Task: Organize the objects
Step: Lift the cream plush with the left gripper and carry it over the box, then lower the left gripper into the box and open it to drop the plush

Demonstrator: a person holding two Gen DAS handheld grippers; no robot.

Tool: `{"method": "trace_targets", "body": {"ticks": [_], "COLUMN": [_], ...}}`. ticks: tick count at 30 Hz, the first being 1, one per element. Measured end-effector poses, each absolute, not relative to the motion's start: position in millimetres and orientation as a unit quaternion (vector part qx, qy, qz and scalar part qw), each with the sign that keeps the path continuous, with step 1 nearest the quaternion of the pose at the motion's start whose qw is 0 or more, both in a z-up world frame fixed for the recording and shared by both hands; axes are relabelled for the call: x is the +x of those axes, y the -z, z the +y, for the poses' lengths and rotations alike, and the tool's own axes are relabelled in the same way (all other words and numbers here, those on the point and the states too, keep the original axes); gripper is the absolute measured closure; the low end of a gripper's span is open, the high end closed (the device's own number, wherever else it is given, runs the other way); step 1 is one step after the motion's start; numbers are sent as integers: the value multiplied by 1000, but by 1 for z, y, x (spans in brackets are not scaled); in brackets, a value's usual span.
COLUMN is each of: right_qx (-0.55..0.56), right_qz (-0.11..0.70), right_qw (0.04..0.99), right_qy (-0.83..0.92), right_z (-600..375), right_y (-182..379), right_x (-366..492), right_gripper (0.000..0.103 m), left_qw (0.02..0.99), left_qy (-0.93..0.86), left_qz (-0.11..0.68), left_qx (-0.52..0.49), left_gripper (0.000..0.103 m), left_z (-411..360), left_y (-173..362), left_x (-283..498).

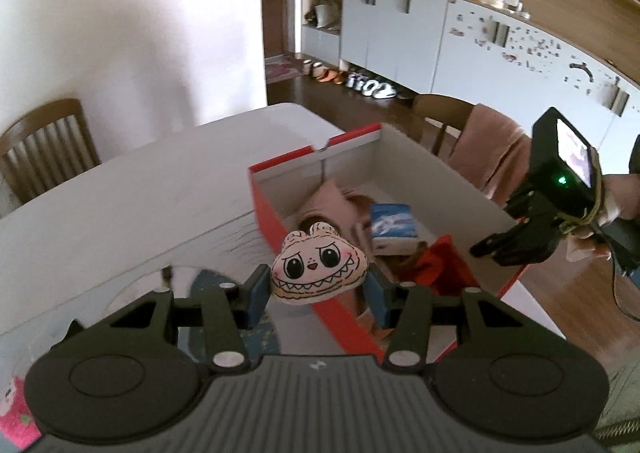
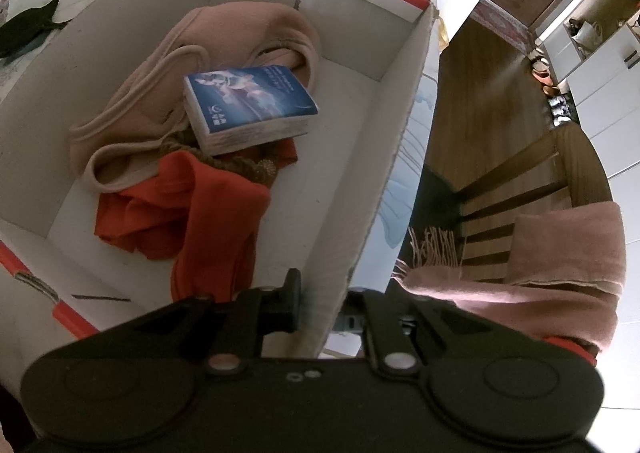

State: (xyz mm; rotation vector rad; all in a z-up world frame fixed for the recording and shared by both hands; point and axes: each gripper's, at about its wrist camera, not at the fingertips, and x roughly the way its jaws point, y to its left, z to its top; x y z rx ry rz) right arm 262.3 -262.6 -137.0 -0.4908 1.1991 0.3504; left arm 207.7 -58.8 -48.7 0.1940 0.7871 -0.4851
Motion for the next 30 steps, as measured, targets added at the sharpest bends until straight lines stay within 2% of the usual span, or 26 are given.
{"method": "trace_targets", "body": {"ticks": [16,30], "right_qx": [-228,-223], "right_qz": [552,549], "right_qw": [784,786], "right_qy": [-168,-175], "right_z": [-263,-266], "right_y": [134,131], "right_x": [261,260], "right_gripper": [92,93], "left_qw": [845,819], "left_qy": [296,289], "left_qz": [414,455], "left_qx": [166,196], "left_gripper": [54,54], "left_z": [-158,-191], "left_y": [104,139], "left_x": [231,257]}}
